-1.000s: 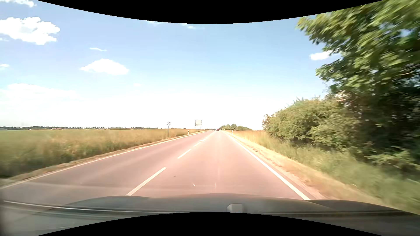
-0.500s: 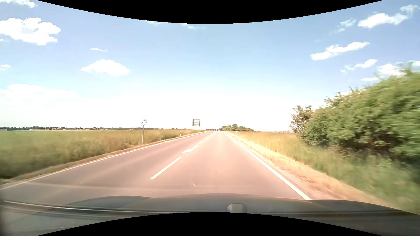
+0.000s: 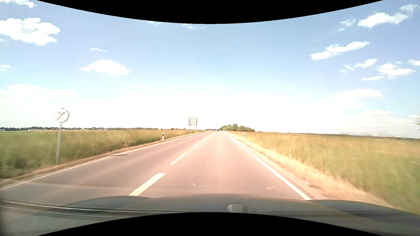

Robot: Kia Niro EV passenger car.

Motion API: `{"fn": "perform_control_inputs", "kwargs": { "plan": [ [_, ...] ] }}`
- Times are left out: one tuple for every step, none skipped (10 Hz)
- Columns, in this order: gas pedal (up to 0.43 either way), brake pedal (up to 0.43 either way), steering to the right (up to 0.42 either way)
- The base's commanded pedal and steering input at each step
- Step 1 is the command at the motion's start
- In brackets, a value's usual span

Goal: Follow the waypoints while adhering to traffic rules and regulations

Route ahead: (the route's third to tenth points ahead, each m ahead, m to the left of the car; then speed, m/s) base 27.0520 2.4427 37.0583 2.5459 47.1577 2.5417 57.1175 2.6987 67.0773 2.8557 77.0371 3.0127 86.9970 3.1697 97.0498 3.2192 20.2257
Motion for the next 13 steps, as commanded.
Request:
{"fn": "perform_control_inputs", "kwargs": {
  "plan": [
    [0.331, 0.006, -0.001],
    [0.331, 0.006, -0.001],
    [0.331, 0.006, -0.001],
    [0.370, 0.006, -0.002],
    [0.390, 0.006, -0.001],
    [0.398, 0.006, -0.001],
    [0.398, 0.006, -0.001],
    [0.398, 0.006, -0.002],
    [0.398, 0.006, -0.002],
    [0.398, 0.006, -0.002],
    [0.398, 0.006, -0.002],
    [0.398, 0.006, -0.002],
    [0.398, 0.006, -0.002]
  ]
}}
